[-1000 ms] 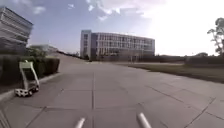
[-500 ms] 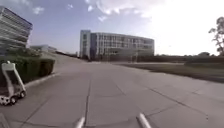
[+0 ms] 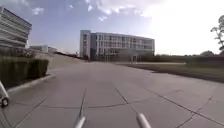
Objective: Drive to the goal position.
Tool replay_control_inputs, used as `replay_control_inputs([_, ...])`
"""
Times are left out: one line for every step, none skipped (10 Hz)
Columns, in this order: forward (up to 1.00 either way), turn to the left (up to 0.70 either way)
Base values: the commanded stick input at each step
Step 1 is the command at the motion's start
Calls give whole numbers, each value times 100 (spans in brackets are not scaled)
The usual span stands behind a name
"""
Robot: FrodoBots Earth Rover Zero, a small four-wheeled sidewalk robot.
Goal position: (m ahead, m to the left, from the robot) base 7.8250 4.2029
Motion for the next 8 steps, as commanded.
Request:
replay_control_inputs([70, 0])
replay_control_inputs([70, 0])
replay_control_inputs([70, 0])
replay_control_inputs([70, 0])
replay_control_inputs([70, 0])
replay_control_inputs([70, 0])
replay_control_inputs([70, 0])
replay_control_inputs([70, 0])
